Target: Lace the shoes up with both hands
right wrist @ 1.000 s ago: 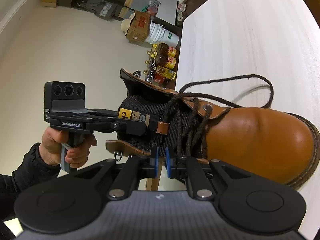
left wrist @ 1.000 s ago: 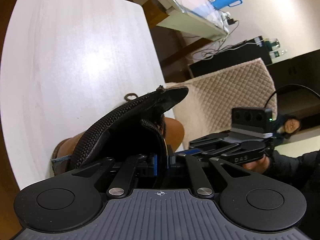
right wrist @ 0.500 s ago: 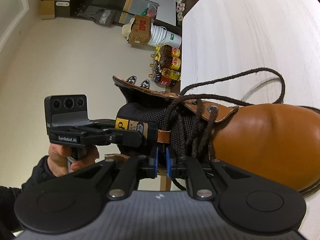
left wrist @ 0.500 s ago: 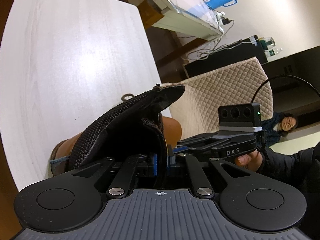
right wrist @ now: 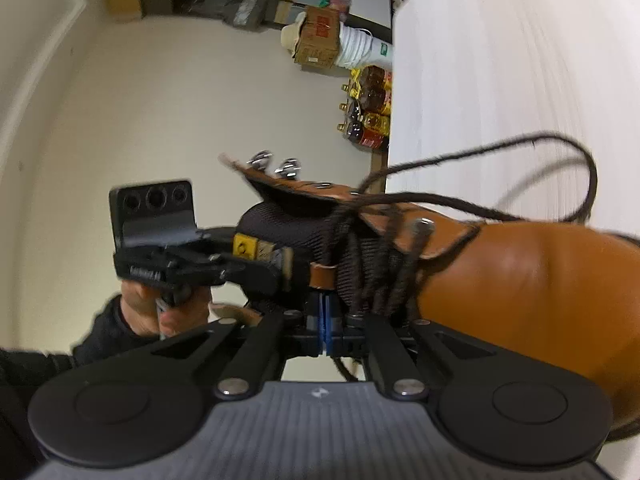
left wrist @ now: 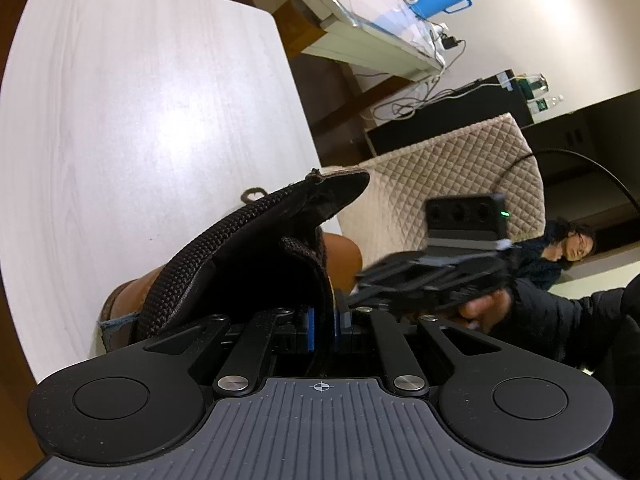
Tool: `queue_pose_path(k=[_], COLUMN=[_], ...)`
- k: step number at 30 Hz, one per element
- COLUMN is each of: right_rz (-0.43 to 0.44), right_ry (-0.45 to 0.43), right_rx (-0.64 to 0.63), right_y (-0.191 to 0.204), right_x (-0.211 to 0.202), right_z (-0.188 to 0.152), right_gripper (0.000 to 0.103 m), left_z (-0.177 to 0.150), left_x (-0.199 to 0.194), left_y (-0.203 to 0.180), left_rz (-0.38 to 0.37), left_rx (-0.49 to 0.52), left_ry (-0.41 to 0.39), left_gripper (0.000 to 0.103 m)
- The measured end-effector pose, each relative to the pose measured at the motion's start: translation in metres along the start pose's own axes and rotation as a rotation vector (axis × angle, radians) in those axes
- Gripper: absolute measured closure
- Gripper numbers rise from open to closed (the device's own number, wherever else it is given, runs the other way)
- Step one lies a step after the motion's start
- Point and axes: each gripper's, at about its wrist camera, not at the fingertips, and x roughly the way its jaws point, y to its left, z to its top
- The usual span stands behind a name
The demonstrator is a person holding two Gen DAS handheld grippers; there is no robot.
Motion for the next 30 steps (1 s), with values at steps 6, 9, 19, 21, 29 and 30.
queue_pose_path(k=[6,9,19,21,29,30], right_rz=[-0.023,-0.024,-0.053,-0.05,-0.101,-0.111], right_ry=[0.053,0.021,-0.056,-0.052,-0.029,-0.023], right_rx=[-0.009,0.018,0.098,0.111,0.077,0.061], right_y=[0.029,0.029,0.001,-0.001,0.008,0.013], right_x=[-0.017,-0.014,0.009,0.013,0.015,0.013], right_z=[-0.027,-0.022,-0.005,-0.004,-0.002,-0.003], right_gripper=[0.101,0.087,0.086,0.087,0.102,0.102], left_z=[0.001,0.002,0.002,0.001,0.001,0.001], left_x=[0.001,0.002,0.002,0.002,0.001,0.001], left_y=[0.0,-0.001,0.0,0.0,0.001,0.002], left_rz=[0.0,-0.001,-0.001,0.001,-0.009,-0.01], left_rx=[-0.001,-0.003,-0.002,-0.003,-0.003,-0.003], left_ry=[-0.003,-0.002,-0.005,-0.006,-0.005,-0.006], left_gripper=[0.095,0.095,0.095,0.095,0.095,0.095])
